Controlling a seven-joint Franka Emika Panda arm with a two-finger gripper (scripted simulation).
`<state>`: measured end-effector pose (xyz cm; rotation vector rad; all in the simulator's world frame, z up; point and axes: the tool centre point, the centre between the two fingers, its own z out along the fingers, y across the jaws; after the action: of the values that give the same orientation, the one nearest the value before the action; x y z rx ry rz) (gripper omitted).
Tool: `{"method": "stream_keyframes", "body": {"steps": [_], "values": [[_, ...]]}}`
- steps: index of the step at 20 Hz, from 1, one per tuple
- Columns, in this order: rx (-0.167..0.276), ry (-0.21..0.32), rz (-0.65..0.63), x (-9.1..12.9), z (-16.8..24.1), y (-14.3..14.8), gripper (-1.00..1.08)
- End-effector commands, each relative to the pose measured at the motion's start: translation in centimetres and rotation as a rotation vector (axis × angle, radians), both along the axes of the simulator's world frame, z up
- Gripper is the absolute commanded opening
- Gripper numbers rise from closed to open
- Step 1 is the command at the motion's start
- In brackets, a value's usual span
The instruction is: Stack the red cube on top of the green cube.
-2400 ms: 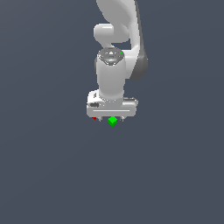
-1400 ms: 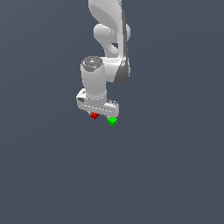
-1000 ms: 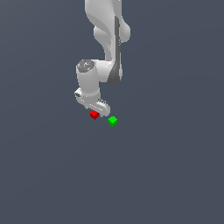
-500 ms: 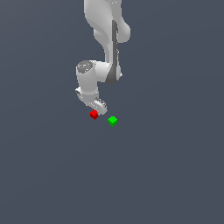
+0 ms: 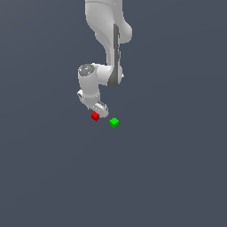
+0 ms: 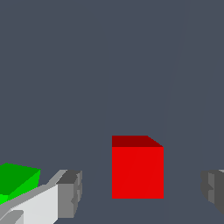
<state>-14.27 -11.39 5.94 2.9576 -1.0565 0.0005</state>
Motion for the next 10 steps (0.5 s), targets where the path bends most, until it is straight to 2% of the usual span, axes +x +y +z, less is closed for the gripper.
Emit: {"method": "stream_keyframes", "body": {"steps": [1, 10], "values": [[0.0, 0.001, -0.001, -0.1, -1.0, 0.0, 1.0], [0.001, 0.0, -0.004, -0.1, -3.8, 0.0, 1.0]]}}
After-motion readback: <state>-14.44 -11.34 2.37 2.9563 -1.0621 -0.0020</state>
